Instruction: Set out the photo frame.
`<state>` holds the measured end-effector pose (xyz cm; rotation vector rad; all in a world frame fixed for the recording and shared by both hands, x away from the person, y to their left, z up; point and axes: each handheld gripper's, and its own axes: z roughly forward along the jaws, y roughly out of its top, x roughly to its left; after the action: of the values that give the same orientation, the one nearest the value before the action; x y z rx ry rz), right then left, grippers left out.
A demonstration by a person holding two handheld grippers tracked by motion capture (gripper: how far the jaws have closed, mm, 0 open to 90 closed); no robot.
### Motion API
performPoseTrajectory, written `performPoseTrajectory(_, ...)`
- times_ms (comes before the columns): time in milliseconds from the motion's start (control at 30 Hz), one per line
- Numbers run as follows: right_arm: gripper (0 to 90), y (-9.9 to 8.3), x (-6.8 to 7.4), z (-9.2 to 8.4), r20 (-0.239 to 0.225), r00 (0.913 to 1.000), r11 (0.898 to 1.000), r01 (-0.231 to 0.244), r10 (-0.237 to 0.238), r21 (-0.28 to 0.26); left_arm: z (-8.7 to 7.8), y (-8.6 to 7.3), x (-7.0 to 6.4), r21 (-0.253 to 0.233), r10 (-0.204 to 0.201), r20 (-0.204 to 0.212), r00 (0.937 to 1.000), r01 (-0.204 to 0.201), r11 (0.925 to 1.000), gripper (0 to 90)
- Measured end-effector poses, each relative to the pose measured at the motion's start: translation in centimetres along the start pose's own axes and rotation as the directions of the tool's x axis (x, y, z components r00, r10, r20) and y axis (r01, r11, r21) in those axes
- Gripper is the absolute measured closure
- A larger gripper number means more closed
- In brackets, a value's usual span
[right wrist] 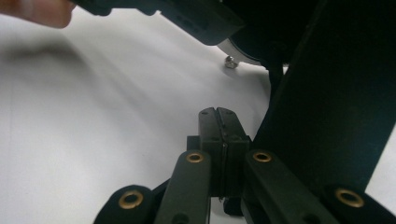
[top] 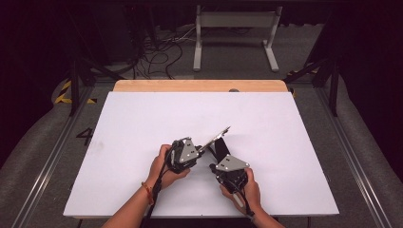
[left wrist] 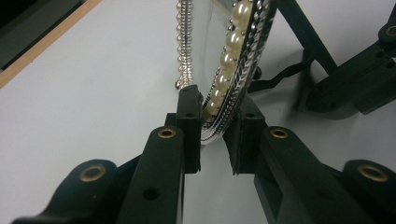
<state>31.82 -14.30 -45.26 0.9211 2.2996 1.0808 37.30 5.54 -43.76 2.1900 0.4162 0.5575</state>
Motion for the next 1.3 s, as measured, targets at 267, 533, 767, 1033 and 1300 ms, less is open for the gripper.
performPoseTrajectory(267,90.0,-0.2,-0.4,-0.4,-0.006,0.9999,1.0,-0.013,0.013,-0.006,0.3,-0.3,0.3,-0.021,-0.031,0.014,0.9994,0.032,0.9993,69.6)
performPoseTrajectory(533,84.3,-0.1,-1.1,-2.9,0.019,0.9997,0.995,-0.012,0.014,-0.099,0.5,-0.3,0.3,-0.015,-0.029,0.022,0.9993,0.029,0.9995,71.5)
performPoseTrajectory(767,53.4,-0.1,-1.5,-2.7,0.124,0.9917,0.997,-0.024,0.034,-0.076,0.7,-0.4,0.4,-0.011,-0.025,0.034,0.9991,0.025,0.9996,73.4)
performPoseTrajectory(1033,46.5,-0.3,-1.9,-1.6,0.144,0.9889,0.998,-0.031,0.038,-0.053,1.3,-0.5,0.5,0.007,-0.015,0.024,0.9996,0.015,0.9999,74.2)
performPoseTrajectory(1300,50.0,-0.6,-2.7,-1.9,0.136,0.9887,0.997,-0.056,0.063,-0.049,1.3,0.0,-0.4,0.034,0.053,-0.007,0.9986,-0.053,0.998,76.2)
